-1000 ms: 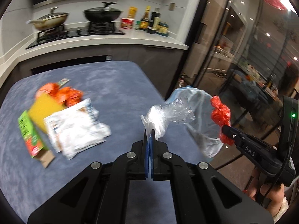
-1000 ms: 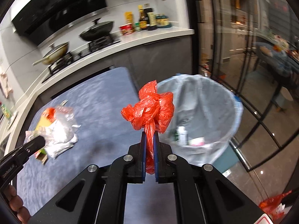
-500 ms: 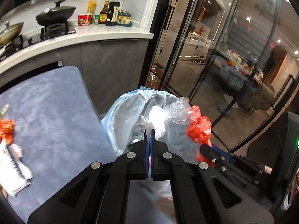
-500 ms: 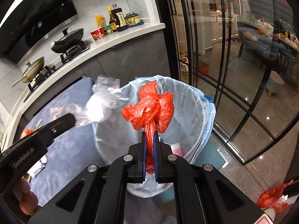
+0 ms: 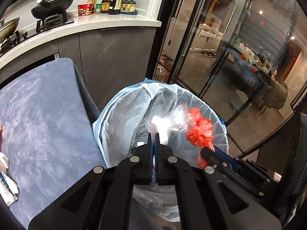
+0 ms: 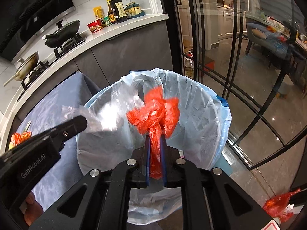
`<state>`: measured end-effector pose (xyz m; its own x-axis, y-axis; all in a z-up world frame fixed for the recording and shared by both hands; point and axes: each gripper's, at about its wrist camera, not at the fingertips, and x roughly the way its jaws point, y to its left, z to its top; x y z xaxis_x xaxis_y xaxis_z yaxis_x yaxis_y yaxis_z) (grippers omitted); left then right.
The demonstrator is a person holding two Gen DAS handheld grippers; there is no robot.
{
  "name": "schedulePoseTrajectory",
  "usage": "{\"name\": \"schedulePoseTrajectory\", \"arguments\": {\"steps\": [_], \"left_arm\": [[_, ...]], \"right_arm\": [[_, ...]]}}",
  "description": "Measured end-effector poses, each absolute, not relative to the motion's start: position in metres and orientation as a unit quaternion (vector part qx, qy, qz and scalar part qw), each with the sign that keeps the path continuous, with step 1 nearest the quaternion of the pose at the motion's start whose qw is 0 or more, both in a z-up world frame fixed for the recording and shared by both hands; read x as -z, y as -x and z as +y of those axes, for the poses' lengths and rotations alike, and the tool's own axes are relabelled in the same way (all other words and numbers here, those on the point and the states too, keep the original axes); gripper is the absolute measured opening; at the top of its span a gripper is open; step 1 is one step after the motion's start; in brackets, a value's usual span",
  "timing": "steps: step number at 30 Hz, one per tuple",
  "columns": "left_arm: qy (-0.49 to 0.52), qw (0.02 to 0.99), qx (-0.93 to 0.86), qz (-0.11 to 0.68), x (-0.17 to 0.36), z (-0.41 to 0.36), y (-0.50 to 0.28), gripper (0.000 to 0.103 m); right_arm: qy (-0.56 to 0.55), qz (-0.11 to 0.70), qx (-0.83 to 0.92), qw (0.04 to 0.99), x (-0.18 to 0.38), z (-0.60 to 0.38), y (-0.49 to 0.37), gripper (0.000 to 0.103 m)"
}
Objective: Collect trash
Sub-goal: 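Carry the red bag and plastic wrap over the bin and release both, then move both tools back over the table toward the tissues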
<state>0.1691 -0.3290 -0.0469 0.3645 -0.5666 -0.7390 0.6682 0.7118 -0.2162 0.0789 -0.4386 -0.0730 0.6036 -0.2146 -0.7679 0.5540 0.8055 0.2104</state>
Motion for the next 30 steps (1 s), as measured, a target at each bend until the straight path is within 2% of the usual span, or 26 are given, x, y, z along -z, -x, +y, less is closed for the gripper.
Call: {"name": "schedulePoseTrajectory", "arguments": {"steps": [1, 2, 3, 5, 6, 20, 30], "left_arm": [[-0.06, 0.825, 0.372, 0.421, 0.048, -0.328, -0.169, 0.004], [-0.06, 0.826, 0.371, 0.42, 0.049, -0.328, -0.17, 0.013], [-0.061, 0.83, 0.367, 0.416, 0.048, -0.327, -0.169, 0.029], [-0.062, 0.841, 0.355, 0.404, 0.046, -0.325, -0.167, 0.051], [-0.061, 0.846, 0.35, 0.398, 0.044, -0.323, -0.165, 0.055], [-0.037, 0.861, 0.328, 0.388, 0.019, -0.28, -0.158, 0.056], [-0.001, 0.89, 0.24, 0.387, 0.01, -0.175, -0.155, 0.071]], "right_arm": [[-0.222, 0.385, 0.221, 0.868, 0.073, -0.439, -0.079, 0.025], [-0.223, 0.381, 0.223, 0.869, 0.072, -0.439, -0.079, 0.035], [-0.222, 0.377, 0.227, 0.87, 0.071, -0.438, -0.078, 0.039], [-0.218, 0.371, 0.23, 0.873, 0.066, -0.437, -0.076, 0.042], [-0.217, 0.369, 0.23, 0.874, 0.064, -0.437, -0.075, 0.043], [-0.203, 0.346, 0.225, 0.888, 0.035, -0.409, -0.056, 0.044], [-0.176, 0.358, 0.182, 0.899, 0.027, -0.35, -0.059, 0.044]]}}
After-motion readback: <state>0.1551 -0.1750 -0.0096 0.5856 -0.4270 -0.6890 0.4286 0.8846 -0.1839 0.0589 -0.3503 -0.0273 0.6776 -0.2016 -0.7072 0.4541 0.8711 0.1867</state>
